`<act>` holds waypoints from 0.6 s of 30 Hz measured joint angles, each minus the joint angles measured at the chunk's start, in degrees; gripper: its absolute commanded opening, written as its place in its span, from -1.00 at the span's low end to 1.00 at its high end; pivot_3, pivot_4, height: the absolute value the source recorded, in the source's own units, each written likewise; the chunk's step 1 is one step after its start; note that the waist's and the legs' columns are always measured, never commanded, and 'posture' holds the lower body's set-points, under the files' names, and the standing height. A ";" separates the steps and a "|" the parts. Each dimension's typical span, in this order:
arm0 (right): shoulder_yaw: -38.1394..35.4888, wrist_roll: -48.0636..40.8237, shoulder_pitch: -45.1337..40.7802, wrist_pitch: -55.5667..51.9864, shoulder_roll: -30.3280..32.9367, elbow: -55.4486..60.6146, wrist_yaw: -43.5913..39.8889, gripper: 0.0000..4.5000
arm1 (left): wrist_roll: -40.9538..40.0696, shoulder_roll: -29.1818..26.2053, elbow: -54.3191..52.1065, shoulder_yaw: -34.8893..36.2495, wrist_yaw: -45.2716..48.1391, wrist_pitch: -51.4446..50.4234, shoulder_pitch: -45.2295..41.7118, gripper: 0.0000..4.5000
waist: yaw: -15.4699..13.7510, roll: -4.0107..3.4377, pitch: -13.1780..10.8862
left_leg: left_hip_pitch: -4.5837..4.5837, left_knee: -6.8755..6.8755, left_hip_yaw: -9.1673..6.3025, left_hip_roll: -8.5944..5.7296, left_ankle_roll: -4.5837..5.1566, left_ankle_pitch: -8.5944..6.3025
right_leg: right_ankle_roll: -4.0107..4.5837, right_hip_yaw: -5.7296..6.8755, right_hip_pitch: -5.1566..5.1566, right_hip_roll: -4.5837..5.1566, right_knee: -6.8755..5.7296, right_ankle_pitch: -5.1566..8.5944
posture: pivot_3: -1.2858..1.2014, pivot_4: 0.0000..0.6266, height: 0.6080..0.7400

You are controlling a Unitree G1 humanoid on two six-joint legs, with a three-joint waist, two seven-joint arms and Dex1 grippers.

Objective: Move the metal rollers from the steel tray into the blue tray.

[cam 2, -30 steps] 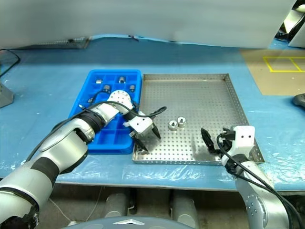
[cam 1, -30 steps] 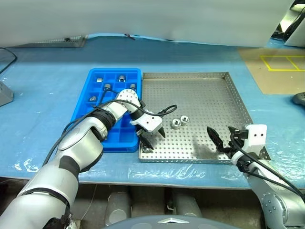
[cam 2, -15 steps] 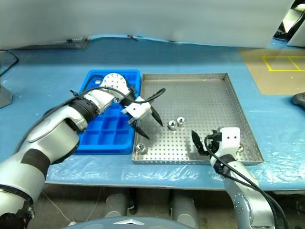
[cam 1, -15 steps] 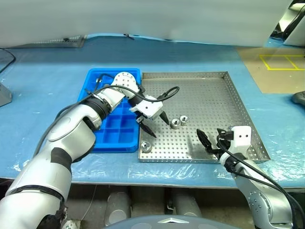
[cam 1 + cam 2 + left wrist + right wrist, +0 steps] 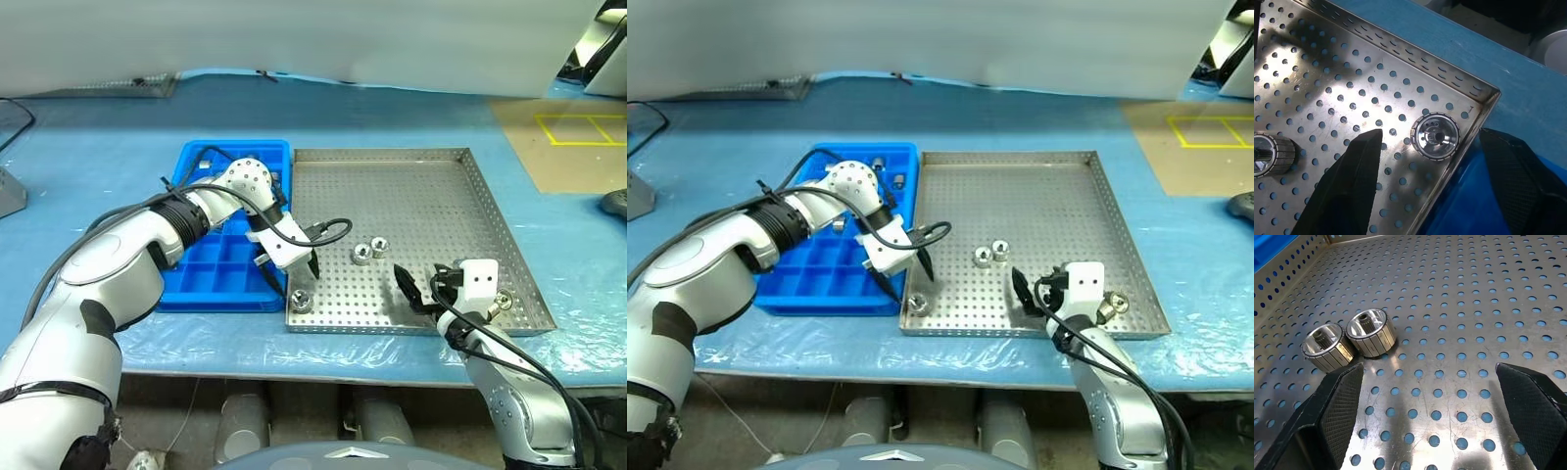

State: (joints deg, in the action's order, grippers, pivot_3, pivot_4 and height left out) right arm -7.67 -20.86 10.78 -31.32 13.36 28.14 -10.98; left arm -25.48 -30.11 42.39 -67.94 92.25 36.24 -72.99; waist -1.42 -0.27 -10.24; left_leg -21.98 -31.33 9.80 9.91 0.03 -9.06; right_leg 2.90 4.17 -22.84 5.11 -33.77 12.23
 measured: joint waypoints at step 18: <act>1.05 2.01 0.31 2.49 -0.63 -1.25 0.01 1.00 | 3.75 7.61 6.77 1.37 -0.04 -7.54 1.89 0.47 | 0.24 0.06 0.04 | 0.14 -0.03 0.04 0.03 0.11 -0.06 | 0.01 -0.04 0.16 -0.04 -0.01 0.00 | -0.21 -0.52 1.00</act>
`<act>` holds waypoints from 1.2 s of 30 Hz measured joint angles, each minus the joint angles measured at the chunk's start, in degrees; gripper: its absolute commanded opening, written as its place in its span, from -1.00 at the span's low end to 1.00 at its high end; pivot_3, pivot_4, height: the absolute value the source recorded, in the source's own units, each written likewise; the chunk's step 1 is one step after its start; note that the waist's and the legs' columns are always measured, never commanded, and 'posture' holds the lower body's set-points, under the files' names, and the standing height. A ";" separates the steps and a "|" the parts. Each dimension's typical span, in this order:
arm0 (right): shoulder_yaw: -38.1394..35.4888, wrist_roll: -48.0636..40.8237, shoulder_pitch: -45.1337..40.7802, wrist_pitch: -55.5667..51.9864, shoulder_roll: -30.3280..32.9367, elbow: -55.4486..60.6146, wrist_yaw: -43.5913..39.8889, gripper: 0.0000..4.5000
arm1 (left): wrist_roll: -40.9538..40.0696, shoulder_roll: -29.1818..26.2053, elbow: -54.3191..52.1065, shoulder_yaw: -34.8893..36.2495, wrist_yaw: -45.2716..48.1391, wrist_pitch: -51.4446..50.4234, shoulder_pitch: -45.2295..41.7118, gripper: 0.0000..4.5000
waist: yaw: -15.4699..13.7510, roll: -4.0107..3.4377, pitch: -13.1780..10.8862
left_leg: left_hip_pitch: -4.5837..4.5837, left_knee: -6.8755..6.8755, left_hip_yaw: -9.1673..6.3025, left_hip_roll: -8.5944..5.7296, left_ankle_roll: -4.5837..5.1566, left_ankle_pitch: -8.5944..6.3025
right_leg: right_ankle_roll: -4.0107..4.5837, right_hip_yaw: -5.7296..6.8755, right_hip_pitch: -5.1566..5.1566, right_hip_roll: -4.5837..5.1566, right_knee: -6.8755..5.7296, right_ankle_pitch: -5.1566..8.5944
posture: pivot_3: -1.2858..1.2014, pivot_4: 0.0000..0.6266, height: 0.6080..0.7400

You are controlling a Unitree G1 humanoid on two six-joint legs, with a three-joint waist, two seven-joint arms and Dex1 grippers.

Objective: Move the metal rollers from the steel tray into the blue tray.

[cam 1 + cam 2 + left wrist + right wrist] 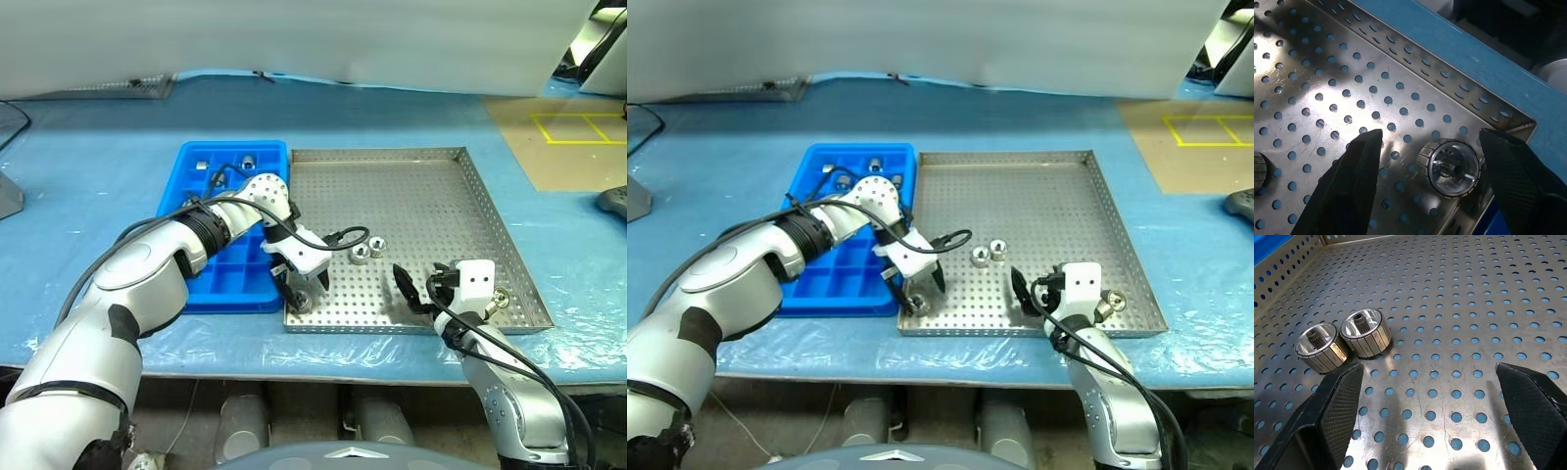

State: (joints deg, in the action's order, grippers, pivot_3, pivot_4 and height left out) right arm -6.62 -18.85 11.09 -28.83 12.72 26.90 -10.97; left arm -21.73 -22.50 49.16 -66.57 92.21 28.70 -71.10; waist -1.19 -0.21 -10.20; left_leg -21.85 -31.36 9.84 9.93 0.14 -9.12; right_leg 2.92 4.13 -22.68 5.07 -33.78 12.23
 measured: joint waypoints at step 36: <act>0.76 1.21 -2.14 1.42 0.40 -3.88 -0.66 1.00 | 34.88 9.76 9.59 22.07 -3.95 -8.05 2.82 -0.04 | -0.13 0.30 0.22 | 1.10 0.02 -0.45 -0.03 0.02 -0.01 | -0.39 0.02 1.15 0.06 0.20 0.24 | -0.18 -0.52 1.00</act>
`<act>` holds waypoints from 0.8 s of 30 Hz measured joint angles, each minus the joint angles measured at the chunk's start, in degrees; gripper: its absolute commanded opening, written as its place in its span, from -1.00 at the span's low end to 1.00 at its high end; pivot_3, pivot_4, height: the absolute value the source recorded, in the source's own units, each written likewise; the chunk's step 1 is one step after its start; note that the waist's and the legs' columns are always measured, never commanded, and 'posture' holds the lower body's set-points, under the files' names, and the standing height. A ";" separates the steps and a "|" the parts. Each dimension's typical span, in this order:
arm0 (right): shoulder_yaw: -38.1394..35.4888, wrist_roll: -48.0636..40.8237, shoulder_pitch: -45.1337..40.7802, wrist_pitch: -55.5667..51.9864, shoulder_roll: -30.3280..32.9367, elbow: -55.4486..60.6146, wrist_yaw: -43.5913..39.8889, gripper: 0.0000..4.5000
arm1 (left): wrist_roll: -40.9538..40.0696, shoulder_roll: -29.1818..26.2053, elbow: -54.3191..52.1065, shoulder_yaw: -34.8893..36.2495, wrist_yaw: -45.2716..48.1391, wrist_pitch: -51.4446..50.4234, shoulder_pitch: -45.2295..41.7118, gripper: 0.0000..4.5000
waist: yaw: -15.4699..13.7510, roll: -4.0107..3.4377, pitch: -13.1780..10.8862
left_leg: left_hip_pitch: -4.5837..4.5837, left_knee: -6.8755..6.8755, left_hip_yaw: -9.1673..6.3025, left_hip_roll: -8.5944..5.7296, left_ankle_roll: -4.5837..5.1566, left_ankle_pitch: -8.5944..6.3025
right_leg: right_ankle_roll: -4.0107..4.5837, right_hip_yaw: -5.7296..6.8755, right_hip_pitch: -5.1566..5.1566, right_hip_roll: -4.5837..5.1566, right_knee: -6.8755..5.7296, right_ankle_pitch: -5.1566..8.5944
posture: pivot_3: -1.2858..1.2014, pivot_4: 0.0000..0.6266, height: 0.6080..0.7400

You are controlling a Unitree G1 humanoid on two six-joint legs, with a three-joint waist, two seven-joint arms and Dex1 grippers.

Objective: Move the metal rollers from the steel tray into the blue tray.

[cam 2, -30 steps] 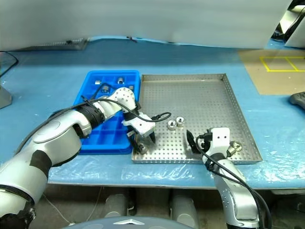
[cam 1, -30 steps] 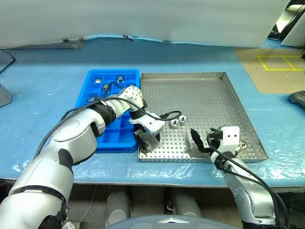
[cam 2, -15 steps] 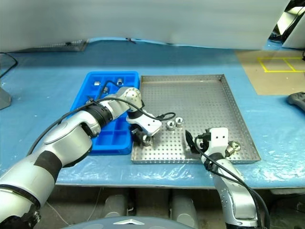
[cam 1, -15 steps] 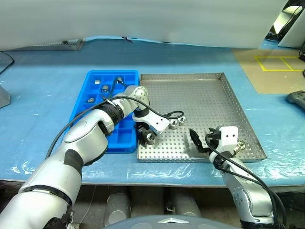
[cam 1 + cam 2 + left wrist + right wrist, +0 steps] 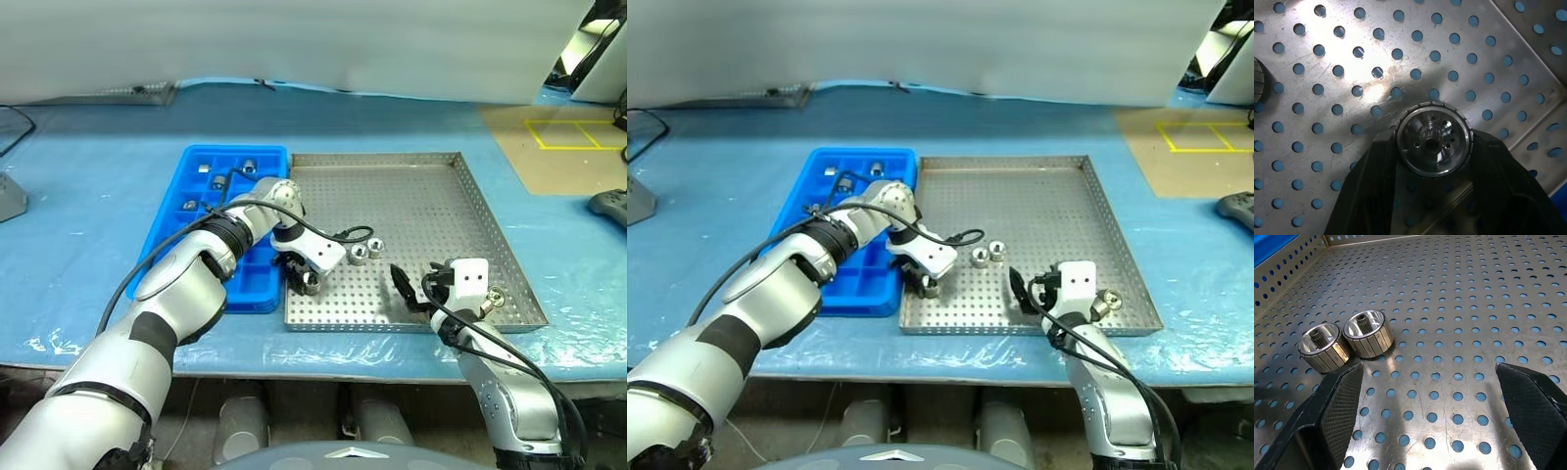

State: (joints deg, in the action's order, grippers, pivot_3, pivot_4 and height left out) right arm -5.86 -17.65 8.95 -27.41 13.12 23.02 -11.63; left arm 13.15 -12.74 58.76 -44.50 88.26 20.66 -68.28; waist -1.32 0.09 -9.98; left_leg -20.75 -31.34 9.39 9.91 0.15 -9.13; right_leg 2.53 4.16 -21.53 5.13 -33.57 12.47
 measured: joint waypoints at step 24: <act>0.12 -8.44 -17.28 -8.99 10.65 3.85 -12.19 1.00 | -15.41 1.19 -8.43 29.69 -4.09 -22.44 2.43 -0.21 | -0.89 -0.02 -0.08 | -1.09 0.14 0.04 0.06 0.27 0.08 | 0.48 0.06 -1.27 -0.01 -0.01 -0.42 | 0.02 -0.52 1.00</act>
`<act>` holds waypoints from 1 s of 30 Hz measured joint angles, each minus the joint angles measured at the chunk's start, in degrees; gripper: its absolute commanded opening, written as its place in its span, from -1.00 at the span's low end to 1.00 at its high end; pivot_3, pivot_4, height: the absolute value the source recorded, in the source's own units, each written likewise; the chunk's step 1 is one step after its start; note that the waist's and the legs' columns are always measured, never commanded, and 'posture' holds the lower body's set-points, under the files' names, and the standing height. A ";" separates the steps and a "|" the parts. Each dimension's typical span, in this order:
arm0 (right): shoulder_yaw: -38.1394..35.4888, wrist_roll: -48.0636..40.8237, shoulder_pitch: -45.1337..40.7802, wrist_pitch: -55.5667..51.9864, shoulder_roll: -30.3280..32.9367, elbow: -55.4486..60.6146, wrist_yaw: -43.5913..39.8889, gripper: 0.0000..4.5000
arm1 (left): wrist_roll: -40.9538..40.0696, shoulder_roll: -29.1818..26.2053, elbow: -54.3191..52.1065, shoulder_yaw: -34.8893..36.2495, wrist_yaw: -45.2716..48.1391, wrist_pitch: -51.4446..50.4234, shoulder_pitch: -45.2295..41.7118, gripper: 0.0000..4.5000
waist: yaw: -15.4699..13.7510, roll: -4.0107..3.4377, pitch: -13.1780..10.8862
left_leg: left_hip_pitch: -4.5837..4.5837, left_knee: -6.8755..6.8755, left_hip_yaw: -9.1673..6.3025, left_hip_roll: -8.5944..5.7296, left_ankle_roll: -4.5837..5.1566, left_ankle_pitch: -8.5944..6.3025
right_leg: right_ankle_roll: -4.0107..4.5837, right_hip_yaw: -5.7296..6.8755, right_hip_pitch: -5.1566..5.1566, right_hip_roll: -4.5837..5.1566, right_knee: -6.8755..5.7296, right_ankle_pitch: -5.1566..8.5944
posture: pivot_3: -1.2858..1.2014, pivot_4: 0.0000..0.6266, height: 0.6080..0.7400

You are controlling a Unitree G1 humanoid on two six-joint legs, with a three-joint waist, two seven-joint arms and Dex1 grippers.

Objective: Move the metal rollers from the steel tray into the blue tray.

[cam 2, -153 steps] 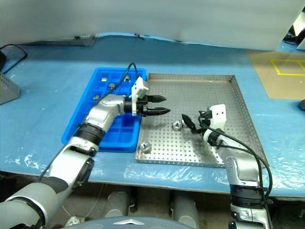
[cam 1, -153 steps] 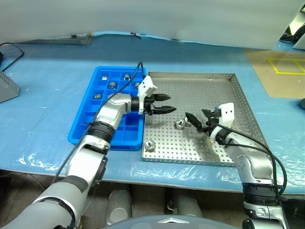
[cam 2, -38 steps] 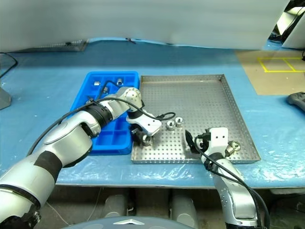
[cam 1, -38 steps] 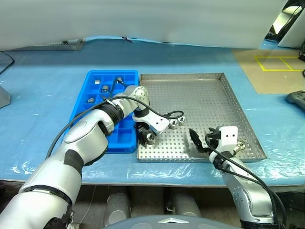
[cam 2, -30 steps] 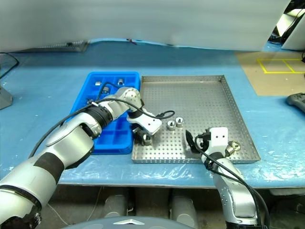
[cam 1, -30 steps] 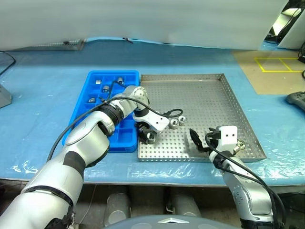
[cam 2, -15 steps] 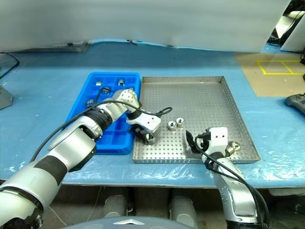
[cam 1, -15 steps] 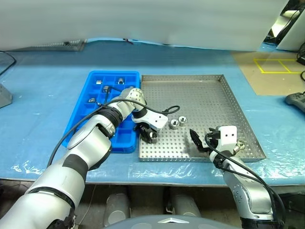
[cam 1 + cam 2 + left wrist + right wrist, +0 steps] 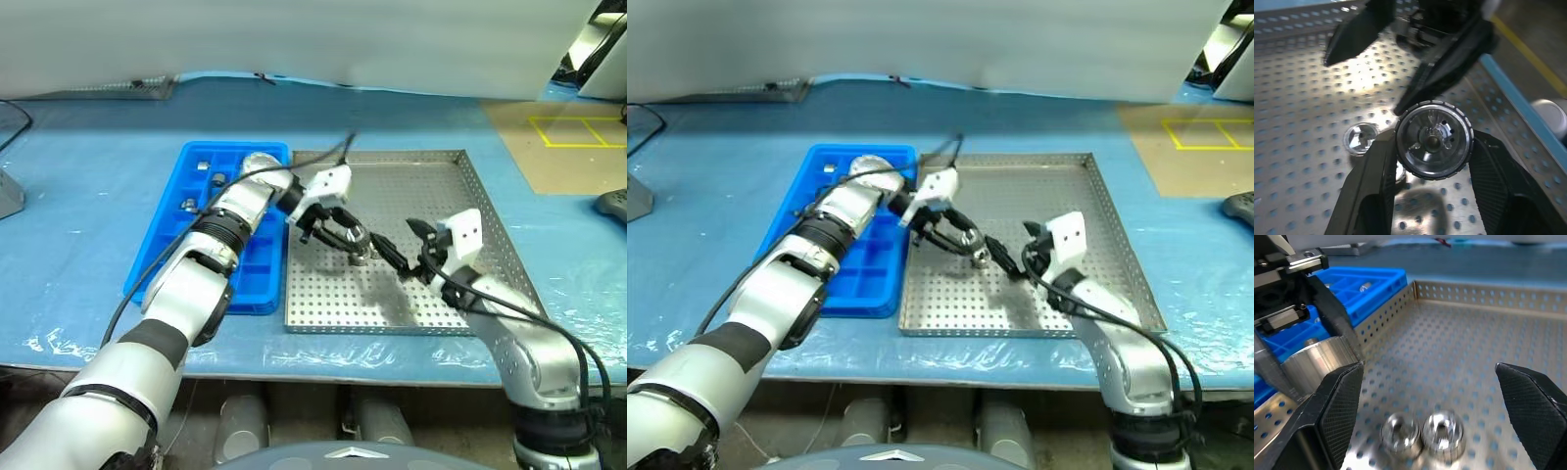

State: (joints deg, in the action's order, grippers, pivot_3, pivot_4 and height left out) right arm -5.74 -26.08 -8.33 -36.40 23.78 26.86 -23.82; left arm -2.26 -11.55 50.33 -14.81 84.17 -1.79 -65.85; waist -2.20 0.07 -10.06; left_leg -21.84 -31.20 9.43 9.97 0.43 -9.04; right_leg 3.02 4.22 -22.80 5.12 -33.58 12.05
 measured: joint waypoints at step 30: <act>15.60 5.69 -28.99 8.06 -4.36 -30.10 -23.27 1.00 | -10.09 -12.55 -50.08 21.93 -45.43 -33.61 41.03 -0.21 | -14.06 -0.18 -0.13 | -0.65 -0.13 -0.72 0.19 -0.77 0.22 | 0.29 0.47 -0.55 -0.03 -0.67 0.19 | 0.41 -0.52 1.00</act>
State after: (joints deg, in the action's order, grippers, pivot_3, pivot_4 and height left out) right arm 9.86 -20.39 -37.32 -28.34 19.41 -3.24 -47.09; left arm -12.36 -24.11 0.25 7.12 38.74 -35.40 -24.83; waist -16.27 -0.12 -10.19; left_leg -22.49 -31.33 8.71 10.15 -0.34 -8.82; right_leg 3.31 4.68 -23.35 5.09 -34.25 12.25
